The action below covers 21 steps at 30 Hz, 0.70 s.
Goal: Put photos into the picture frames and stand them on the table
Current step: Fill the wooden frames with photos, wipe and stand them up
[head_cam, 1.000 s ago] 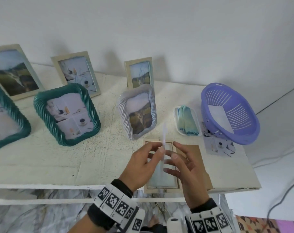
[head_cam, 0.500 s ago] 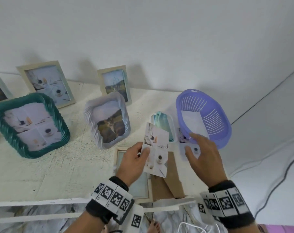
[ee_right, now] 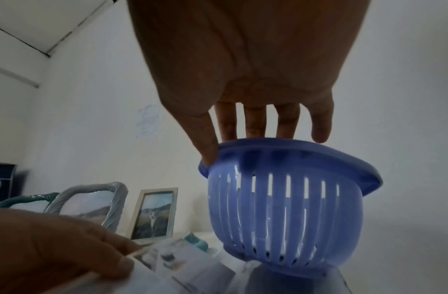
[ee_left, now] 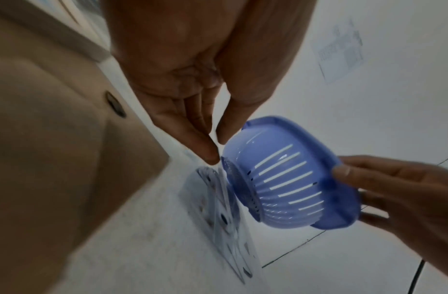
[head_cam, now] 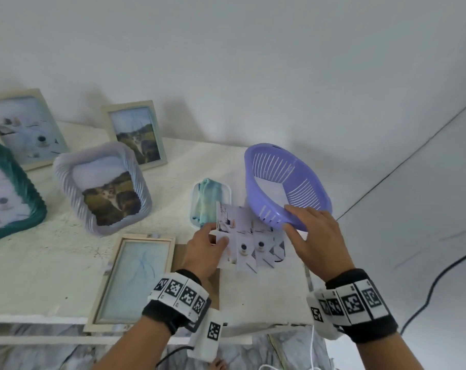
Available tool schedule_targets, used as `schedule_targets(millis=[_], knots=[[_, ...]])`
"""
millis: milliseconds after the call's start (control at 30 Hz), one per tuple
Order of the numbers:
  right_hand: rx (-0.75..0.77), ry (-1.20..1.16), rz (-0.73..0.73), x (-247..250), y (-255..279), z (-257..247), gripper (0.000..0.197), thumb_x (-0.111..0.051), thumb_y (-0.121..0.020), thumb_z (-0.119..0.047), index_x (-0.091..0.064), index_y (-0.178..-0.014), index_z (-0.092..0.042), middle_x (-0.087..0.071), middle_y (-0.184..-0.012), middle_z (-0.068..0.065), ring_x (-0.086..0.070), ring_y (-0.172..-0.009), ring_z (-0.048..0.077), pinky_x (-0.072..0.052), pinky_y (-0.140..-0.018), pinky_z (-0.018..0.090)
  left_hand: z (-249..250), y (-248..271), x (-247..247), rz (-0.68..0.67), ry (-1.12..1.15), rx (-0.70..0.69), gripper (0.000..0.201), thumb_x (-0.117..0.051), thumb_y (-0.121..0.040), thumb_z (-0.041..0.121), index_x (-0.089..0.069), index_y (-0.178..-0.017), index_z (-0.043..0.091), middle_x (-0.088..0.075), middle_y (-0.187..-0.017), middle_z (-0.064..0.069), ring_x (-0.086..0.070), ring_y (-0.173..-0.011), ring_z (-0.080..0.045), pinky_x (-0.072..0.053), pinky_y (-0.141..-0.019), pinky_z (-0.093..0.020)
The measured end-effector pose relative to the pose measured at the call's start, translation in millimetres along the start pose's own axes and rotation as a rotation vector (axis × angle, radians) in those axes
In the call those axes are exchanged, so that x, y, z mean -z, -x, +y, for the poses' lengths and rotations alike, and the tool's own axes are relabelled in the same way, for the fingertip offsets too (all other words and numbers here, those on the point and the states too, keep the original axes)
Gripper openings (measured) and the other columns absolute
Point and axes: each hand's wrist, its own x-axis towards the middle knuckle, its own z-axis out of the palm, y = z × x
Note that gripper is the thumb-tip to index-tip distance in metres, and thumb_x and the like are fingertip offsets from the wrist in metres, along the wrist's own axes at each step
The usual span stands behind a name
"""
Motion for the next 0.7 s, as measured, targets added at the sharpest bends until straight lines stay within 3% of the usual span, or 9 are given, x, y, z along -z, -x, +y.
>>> schedule_targets(millis=[167,333,467,533,633,700], knots=[[0.054,-0.049,-0.008,9.2,3.2,6.1,0.039,-0.048,-0.088,-0.043,-0.066,-0.114,-0.019,-0.068,-0.09,-0.003,-0.055,-0.078,0.023,-0.046,-0.075,0.037,10.4,-12.7,-38.3,0.055,-0.105,0.073,0.034,-0.067,-0.091,0.024,-0.055,-0.123,0.026,-0.068,-0.096,-0.003,-0.065,-0.094,-0.026,-0.054,-0.087,-0.036],[0.105,-0.017,-0.022,0.4,17.6,3.4,0.032,-0.057,-0.085,-0.037,-0.067,-0.11,-0.019,-0.066,-0.086,-0.005,-0.052,-0.074,0.024,-0.047,-0.07,0.036,15.3,-20.4,-54.5,0.051,-0.221,0.08,0.043,-0.066,-0.091,0.028,-0.055,-0.132,0.018,-0.069,-0.109,-0.009,-0.062,-0.105,-0.029,-0.048,-0.09,-0.031],[0.123,0.036,-0.082,-12.5,26.4,2.0,0.029,-0.064,-0.083,-0.037,-0.065,-0.109,-0.024,-0.065,-0.085,-0.007,-0.052,-0.077,0.024,-0.047,-0.071,0.036,24.9,-19.0,-52.2,0.091,-0.34,0.003,0.022,-0.059,-0.095,0.026,-0.069,-0.108,0.011,-0.07,-0.098,-0.008,-0.064,-0.096,-0.028,-0.039,-0.073,-0.027],[0.126,0.065,-0.124,-16.5,29.4,-0.8,0.028,-0.063,-0.083,-0.04,-0.064,-0.108,-0.026,-0.063,-0.083,-0.008,-0.051,-0.076,0.023,-0.046,-0.072,0.035,24.6,-17.4,-47.8,0.101,-0.383,-0.019,0.023,-0.055,-0.097,0.027,-0.071,-0.099,0.011,-0.072,-0.093,-0.01,-0.066,-0.091,-0.03,-0.04,-0.069,-0.028],[0.13,0.069,-0.185,-19.5,29.4,-2.9,0.029,-0.058,-0.085,-0.042,-0.063,-0.109,-0.027,-0.061,-0.084,-0.008,-0.05,-0.076,0.021,-0.047,-0.073,0.037,25.5,-13.0,-40.1,0.144,-0.449,-0.027,0.026,-0.05,-0.098,0.024,-0.073,-0.105,0.015,-0.073,-0.098,-0.009,-0.066,-0.093,-0.031,-0.047,-0.075,-0.03],[0.127,0.034,-0.229,-15.7,25.3,-2.2,0.031,-0.055,-0.086,-0.047,-0.064,-0.108,-0.027,-0.062,-0.084,-0.008,-0.052,-0.076,0.02,-0.047,-0.072,0.036,27.1,-11.7,-34.9,0.186,-0.308,-0.035,0.024,-0.048,-0.1,0.024,-0.071,-0.106,0.019,-0.073,-0.1,-0.006,-0.067,-0.093,-0.027,-0.055,-0.08,-0.036]])
